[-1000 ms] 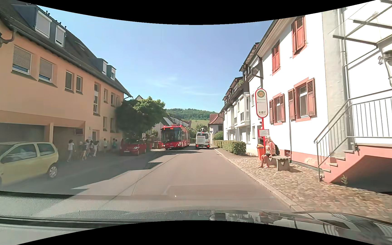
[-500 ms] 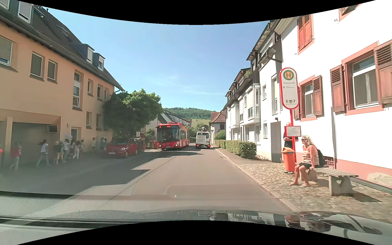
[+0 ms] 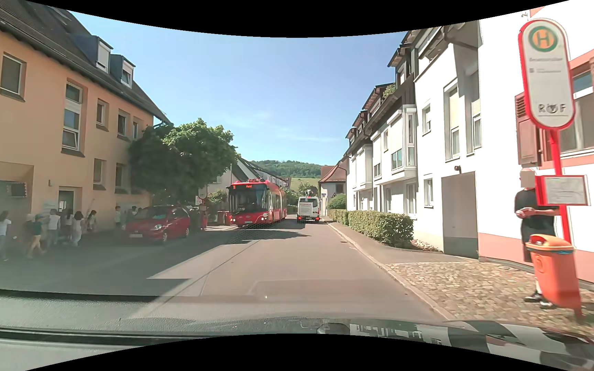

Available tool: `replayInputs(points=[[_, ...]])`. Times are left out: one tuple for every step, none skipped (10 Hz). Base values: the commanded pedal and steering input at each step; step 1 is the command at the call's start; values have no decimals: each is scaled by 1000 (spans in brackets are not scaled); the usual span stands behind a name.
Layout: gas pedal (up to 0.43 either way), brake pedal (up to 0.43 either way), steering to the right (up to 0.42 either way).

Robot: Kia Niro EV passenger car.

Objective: Follow the waypoints while adhering to traffic rules and regulations

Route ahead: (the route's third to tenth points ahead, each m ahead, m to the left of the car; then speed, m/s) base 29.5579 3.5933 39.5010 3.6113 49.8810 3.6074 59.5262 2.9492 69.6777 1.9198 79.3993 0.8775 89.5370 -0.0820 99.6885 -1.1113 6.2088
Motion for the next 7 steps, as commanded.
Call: replayInputs(points=[[79, 0, -5], [67, 0, -5], [67, 0, -5], [67, 0, -5], [67, 0, -4], [67, 0, -1], [67, 0, 0]])
